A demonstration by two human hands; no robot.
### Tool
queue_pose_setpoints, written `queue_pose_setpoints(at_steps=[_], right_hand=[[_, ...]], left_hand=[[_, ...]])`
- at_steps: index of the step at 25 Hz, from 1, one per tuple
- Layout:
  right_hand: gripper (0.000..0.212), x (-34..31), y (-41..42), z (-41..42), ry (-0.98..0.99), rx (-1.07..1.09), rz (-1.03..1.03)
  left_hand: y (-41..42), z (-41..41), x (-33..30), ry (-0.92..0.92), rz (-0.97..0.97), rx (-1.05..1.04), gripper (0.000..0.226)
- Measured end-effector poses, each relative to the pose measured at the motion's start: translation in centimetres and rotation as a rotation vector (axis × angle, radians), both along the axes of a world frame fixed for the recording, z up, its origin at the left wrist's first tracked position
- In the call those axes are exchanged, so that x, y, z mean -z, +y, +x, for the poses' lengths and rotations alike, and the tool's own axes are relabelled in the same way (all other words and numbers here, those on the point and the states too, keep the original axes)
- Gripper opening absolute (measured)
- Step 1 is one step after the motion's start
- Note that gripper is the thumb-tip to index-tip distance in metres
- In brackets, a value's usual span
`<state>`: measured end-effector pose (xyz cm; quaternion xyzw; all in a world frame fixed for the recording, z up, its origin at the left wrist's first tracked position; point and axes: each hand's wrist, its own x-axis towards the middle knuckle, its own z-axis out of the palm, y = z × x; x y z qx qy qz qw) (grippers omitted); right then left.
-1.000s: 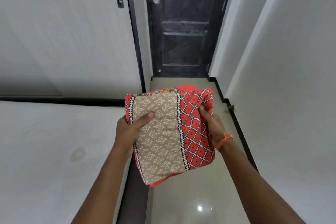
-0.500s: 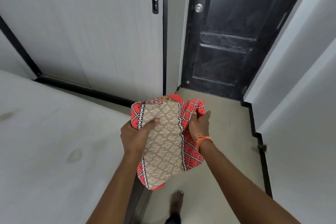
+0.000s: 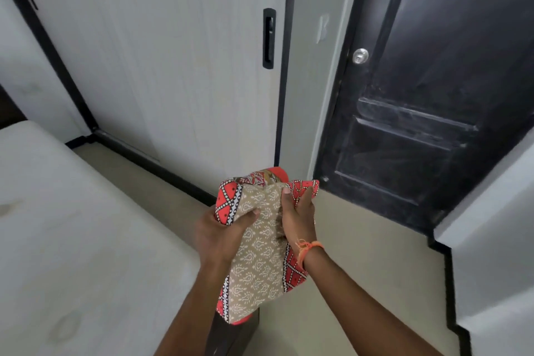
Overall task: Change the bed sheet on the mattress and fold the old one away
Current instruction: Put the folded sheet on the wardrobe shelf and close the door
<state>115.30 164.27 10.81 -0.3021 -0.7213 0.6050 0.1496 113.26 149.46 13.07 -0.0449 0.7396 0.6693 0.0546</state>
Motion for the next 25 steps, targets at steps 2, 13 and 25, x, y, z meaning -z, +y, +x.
queue_pose_setpoints(at_steps=[2,13,25], right_hand=[[0.088,-0.3,3.4,-4.9,0.043,-0.081,-0.012],[0.097,-4.7,10.5,-27.0,0.074,-0.608,0.019],[0.095,-2.1,-5.7,-53.4,0.024,-0.989,0.036]], left_hand=[[2.8,-3.3,0.1,-0.005,-0.015,-0.072,0.053],[11.4,-18.2,-3.5,0.03,-0.002,-0.594,0.046],[-1.6,-41.0,-1.0,-0.064,0.015,-1.008,0.055]])
